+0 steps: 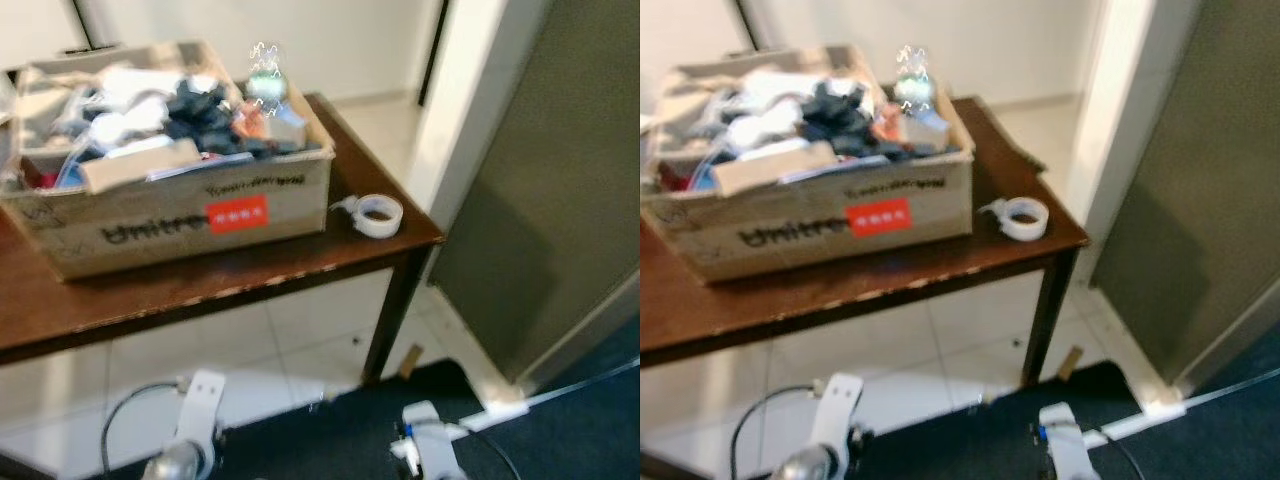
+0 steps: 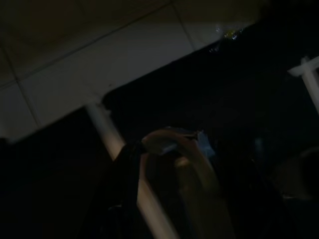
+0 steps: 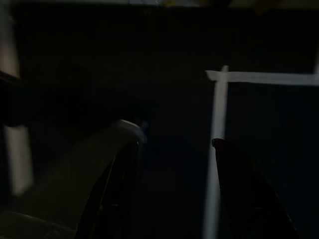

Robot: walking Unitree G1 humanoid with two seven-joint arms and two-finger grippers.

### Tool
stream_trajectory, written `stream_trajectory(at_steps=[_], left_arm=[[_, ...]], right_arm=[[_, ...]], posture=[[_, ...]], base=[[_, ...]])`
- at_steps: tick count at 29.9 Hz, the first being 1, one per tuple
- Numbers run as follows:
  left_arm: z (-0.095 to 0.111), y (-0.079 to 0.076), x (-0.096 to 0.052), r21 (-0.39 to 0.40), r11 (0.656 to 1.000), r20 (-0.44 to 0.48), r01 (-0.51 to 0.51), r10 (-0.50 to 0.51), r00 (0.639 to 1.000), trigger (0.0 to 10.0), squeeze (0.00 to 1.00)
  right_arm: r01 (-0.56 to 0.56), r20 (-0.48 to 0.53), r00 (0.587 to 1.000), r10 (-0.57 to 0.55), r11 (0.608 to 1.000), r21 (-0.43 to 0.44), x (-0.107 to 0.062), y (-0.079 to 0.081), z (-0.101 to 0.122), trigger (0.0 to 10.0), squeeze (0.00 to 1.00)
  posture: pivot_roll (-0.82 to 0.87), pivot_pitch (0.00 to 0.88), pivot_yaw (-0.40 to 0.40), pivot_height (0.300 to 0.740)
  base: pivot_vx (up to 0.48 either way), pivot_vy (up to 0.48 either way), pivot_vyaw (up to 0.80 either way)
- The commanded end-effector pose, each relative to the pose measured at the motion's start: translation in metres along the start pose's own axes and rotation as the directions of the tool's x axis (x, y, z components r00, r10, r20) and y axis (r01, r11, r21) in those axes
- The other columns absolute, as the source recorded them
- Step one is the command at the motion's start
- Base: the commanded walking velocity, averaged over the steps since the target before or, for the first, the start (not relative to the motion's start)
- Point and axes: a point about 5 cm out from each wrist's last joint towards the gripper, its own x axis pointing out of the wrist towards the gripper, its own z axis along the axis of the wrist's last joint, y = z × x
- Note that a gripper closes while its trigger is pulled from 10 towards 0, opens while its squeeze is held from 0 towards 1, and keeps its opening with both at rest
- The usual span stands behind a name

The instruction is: Picking trash to rubbish bin

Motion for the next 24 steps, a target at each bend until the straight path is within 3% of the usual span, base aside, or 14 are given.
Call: stream_trajectory(at_steps=[1,10,15,20,24], left_arm=[[-0.0063,0.0018,-0.0016,-0.021,1.000,-0.025,-0.005,0.004,1.000,10.0,0.00],[-0.0055,0.0024,-0.0013,-0.044,0.999,-0.032,-0.007,0.006,0.999,10.0,0.00],[-0.0067,0.0026,-0.0011,-0.093,0.996,-0.045,-0.010,0.006,0.999,10.0,0.00],[-0.0045,0.0029,-0.0011,-0.023,1.000,-0.031,-0.004,0.003,1.000,10.0,0.00],[-0.0035,0.0014,-0.0008,-0.020,1.000,-0.026,0.007,-0.008,1.000,10.0,0.00]], right_arm=[[-0.008,0.000,1.000,0.008,1.000,0.007,0.0009,0.0033,0.0008,10.0,0.00],[-0.011,0.000,1.000,0.011,1.000,0.002,0.0010,0.0038,0.0011,10.0,0.00],[-0.010,0.000,1.000,0.010,1.000,0.005,0.0011,0.0039,0.0013,10.0,0.00],[-0.006,-0.002,1.000,0.006,1.000,0.008,0.0008,0.0035,-0.0003,10.0,0.00],[-0.002,-0.004,1.000,0.002,1.000,0.010,0.0006,0.0031,-0.0010,10.0,0.00]], posture=[[0.05,0.110,-0.026,0.740],[0.05,0.110,-0.027,0.740],[0.05,0.111,-0.026,0.740],[0.04,0.111,-0.023,0.740],[0.04,0.109,-0.021,0.740]], base=[[0.000,0.000,0.80],[0.000,0.000,0.80],[0.000,0.000,0.80],[0.000,0.000,0.80],[0.000,0.000,0.80]])
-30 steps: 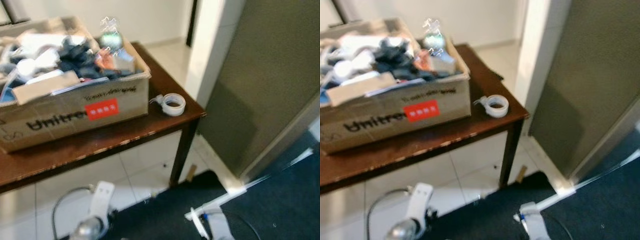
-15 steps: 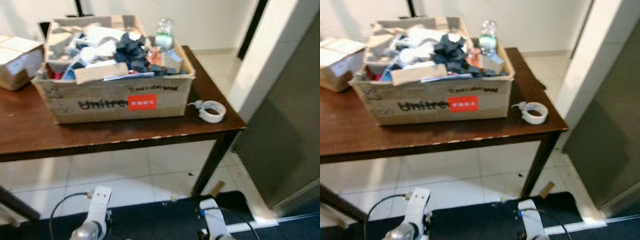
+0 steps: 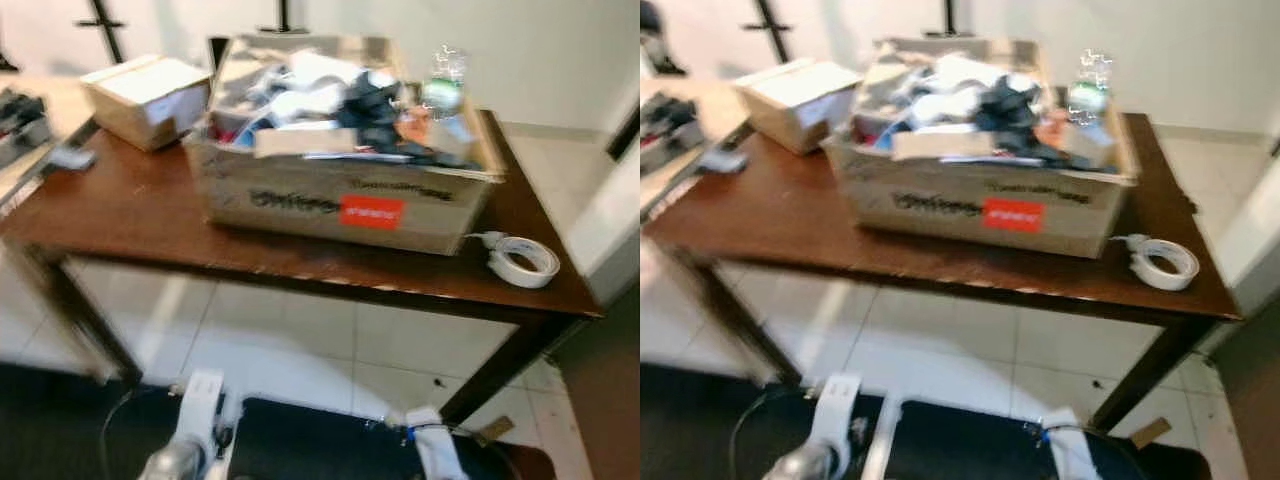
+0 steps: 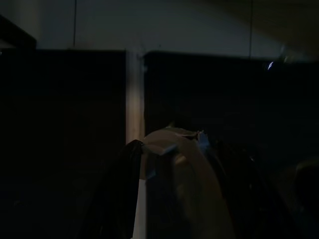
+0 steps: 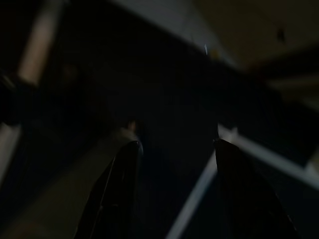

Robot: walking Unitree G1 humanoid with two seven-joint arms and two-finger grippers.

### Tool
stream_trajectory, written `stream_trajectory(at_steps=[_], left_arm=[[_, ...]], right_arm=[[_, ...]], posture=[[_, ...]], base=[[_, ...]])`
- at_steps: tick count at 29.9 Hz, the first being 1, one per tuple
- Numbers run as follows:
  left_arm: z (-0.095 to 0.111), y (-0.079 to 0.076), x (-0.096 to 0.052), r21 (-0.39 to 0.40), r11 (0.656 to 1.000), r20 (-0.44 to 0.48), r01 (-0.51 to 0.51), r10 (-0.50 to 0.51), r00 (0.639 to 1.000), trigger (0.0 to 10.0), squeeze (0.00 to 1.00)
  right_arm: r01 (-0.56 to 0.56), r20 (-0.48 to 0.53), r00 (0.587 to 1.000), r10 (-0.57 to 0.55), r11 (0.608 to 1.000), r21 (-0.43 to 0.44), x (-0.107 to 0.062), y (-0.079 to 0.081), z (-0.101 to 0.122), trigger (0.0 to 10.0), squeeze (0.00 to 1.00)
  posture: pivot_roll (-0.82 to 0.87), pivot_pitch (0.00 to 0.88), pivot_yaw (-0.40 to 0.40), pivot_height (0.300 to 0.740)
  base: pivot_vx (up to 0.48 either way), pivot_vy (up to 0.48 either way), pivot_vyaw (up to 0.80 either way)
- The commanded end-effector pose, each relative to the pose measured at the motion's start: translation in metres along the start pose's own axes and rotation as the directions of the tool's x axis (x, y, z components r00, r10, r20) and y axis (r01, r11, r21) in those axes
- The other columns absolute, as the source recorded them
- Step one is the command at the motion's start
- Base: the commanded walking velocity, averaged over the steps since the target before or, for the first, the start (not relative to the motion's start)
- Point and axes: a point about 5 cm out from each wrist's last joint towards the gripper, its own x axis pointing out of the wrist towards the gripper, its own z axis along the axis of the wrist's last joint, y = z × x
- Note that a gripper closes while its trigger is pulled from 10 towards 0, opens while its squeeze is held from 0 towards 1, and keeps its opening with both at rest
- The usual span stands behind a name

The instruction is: Picking trash to rubbish bin

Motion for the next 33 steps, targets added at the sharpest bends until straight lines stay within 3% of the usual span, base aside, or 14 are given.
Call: stream_trajectory(at_steps=[1,5,11,18,33], left_arm=[[-0.003,-0.002,0.000,0.022,1.000,-0.018,0.013,-0.012,1.000,10.0,0.00],[-0.002,-0.001,0.000,0.041,0.999,-0.021,0.007,-0.006,1.000,10.0,0.00],[-0.002,-0.001,0.000,0.052,0.999,-0.019,0.015,-0.014,1.000,10.0,0.00],[0.000,-0.001,0.000,0.062,0.998,-0.014,0.016,-0.015,1.000,10.0,0.00],[-0.002,0.000,0.000,0.050,0.999,-0.029,0.006,-0.004,1.000,10.0,0.00]], right_arm=[[0.029,-0.052,0.998,-0.027,0.999,0.043,-0.004,-0.002,-0.017,10.0,0.00],[0.079,-0.070,0.995,-0.070,0.988,0.135,-0.005,-0.006,-0.020,10.0,0.00],[0.066,-0.076,0.996,-0.056,0.989,0.135,-0.005,-0.003,-0.023,10.0,0.00],[0.073,-0.100,0.993,-0.058,0.986,0.151,-0.005,-0.001,-0.027,10.0,0.00],[0.070,-0.096,0.994,-0.056,0.986,0.150,-0.005,0.000,-0.026,10.0,0.00]], posture=[[0.04,0.107,-0.019,0.740],[0.04,0.105,-0.016,0.740],[0.05,0.100,-0.011,0.740],[0.05,0.092,-0.005,0.740],[0.05,0.090,-0.009,0.740]], base=[[0.000,0.000,0.00],[0.000,0.000,0.00],[0.000,0.000,0.00],[0.000,0.000,-0.69],[0.000,0.000,0.00]])
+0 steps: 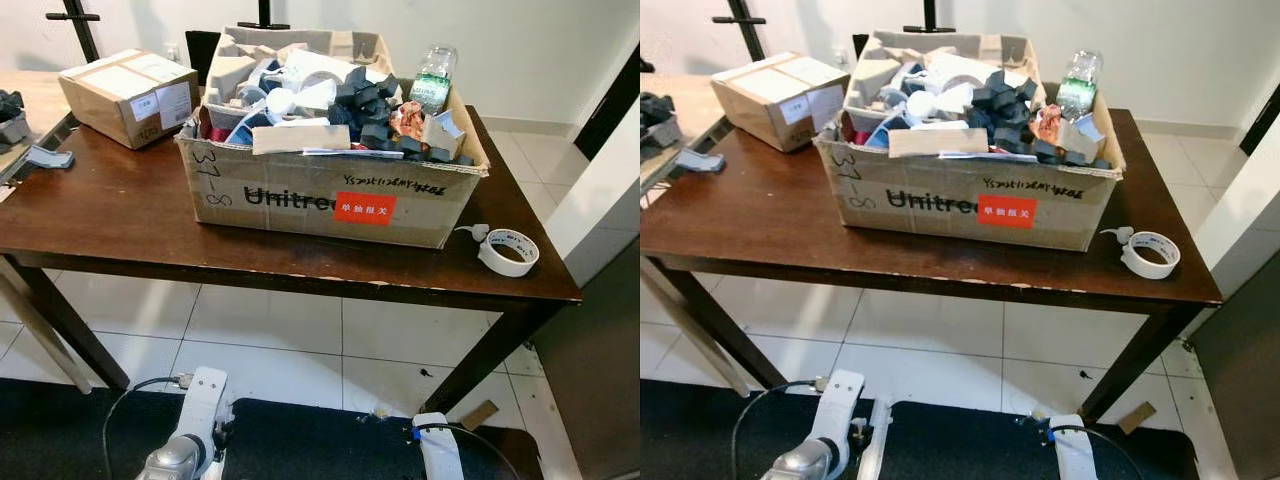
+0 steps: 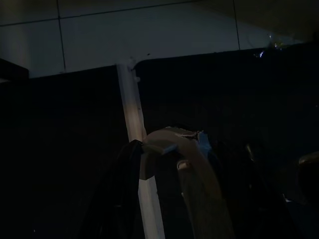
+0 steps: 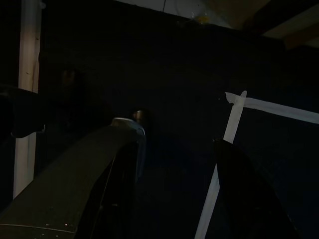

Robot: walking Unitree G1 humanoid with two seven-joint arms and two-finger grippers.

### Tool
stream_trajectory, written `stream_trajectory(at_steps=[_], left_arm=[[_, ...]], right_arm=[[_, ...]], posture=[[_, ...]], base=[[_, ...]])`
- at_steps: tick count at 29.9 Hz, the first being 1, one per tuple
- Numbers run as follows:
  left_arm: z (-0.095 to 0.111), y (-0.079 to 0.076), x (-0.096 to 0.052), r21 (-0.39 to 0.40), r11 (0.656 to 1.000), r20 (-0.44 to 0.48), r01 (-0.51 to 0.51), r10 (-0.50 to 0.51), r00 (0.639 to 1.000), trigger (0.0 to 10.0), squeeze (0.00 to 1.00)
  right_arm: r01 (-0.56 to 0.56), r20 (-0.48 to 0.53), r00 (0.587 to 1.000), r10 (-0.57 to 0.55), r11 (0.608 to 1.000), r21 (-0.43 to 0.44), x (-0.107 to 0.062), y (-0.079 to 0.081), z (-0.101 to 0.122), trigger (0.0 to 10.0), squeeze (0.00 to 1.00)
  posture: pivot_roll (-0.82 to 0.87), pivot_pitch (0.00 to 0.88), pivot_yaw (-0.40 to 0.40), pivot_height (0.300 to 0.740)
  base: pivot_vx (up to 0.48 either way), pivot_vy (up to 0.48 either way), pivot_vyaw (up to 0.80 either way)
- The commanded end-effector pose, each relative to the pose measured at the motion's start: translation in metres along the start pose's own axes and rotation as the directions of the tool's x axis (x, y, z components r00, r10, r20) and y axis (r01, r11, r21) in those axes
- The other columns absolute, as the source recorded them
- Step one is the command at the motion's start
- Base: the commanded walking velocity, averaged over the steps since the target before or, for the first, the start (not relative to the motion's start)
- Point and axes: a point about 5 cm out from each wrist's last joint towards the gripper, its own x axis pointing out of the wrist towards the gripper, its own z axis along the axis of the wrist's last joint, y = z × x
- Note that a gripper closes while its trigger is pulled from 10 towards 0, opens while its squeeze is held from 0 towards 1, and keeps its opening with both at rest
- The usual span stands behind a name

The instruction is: Picking trash to rubbish bin

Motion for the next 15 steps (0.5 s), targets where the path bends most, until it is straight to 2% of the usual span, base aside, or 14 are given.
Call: stream_trajectory(at_steps=[1,5,15], left_arm=[[-0.0090,0.0024,-0.0023,-0.007,1.000,-0.034,-0.007,0.007,0.999,10.0,0.00],[-0.0091,0.0025,-0.0023,-0.010,1.000,-0.034,-0.007,0.006,0.999,10.0,0.00],[-0.0077,0.0014,-0.0019,-0.014,1.000,-0.028,0.004,-0.005,1.000,10.0,0.00]], right_arm=[[-0.002,-0.020,1.000,0.002,1.000,0.006,-0.0005,-0.0005,-0.0040,10.0,0.00],[-0.002,-0.020,1.000,0.002,1.000,0.005,-0.0005,-0.0006,-0.0039,10.0,0.00],[-0.002,-0.021,1.000,0.002,1.000,0.009,-0.0005,-0.0003,-0.0043,10.0,0.00]], posture=[[0.05,0.090,-0.009,0.740],[0.05,0.090,-0.010,0.740],[0.05,0.091,-0.006,0.740]], base=[[0.000,0.000,0.00],[0.000,0.000,0.00],[0.304,0.000,0.00]])
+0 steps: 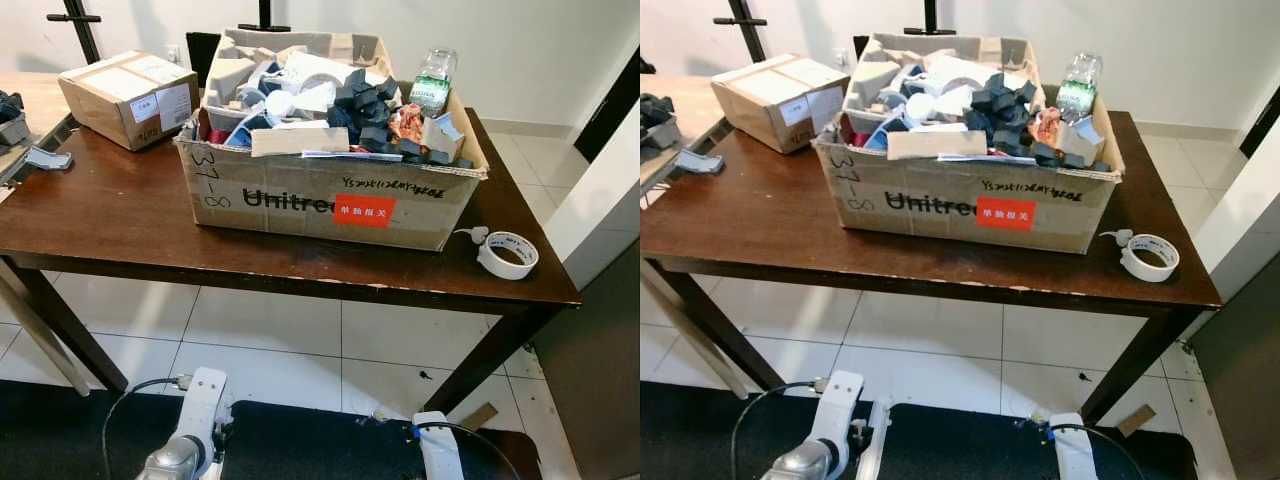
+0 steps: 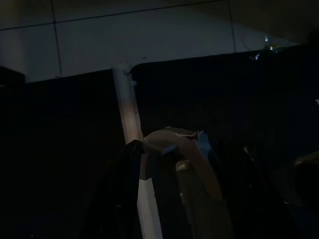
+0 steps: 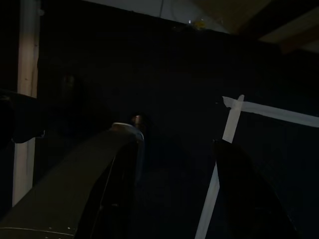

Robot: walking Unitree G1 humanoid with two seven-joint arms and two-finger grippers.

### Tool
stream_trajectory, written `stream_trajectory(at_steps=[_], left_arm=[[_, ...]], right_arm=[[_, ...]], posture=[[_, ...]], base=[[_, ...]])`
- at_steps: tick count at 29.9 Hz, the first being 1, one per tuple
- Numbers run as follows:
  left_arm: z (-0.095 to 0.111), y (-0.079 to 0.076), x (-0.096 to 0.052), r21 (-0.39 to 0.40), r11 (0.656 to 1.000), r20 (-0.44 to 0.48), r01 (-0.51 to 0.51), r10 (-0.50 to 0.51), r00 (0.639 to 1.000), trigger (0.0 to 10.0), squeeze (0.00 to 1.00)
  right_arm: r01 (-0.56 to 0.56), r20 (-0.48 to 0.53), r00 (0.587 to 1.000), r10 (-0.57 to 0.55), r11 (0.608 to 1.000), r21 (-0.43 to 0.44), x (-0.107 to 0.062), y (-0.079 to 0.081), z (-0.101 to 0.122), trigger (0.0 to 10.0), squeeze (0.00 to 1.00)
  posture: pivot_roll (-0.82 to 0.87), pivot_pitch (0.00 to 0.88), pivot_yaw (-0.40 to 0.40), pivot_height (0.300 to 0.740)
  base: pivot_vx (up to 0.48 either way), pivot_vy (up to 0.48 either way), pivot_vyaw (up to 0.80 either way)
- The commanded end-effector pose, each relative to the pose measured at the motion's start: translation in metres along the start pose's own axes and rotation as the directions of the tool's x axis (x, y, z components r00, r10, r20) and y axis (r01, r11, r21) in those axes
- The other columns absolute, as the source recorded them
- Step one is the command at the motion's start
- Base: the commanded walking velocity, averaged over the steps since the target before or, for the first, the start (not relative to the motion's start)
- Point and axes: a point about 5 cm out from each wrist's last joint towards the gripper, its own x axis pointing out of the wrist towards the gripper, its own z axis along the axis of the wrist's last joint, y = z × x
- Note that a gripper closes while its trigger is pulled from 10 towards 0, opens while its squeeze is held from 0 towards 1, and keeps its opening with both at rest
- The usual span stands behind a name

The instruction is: Picking trash to rubbish bin

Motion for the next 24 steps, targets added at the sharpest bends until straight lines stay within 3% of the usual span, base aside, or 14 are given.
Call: stream_trajectory(at_steps=[1,20,24], left_arm=[[-0.0073,0.0015,-0.0018,-0.009,1.000,-0.026,-0.001,0.000,1.000,10.0,0.00],[-0.0057,0.0014,-0.0017,-0.018,1.000,-0.015,0.006,-0.006,1.000,10.0,0.00],[-0.0034,0.0021,-0.0015,-0.018,1.000,0.004,-0.009,0.009,1.000,10.0,0.00]], right_arm=[[-0.001,-0.028,1.000,0.001,1.000,0.010,-0.0011,-0.0004,-0.0070,10.0,0.00],[0.003,-0.033,0.999,-0.002,1.000,0.012,-0.0015,-0.0002,-0.0094,10.0,0.00],[0.005,-0.034,0.999,-0.005,1.000,0.009,-0.0016,-0.0004,-0.0095,10.0,0.00]], posture=[[0.05,0.091,-0.006,0.740],[0.05,0.094,-0.003,0.740],[0.05,0.094,-0.003,0.740]], base=[[0.300,0.000,0.00],[0.295,0.000,0.00],[0.000,0.000,0.00]])
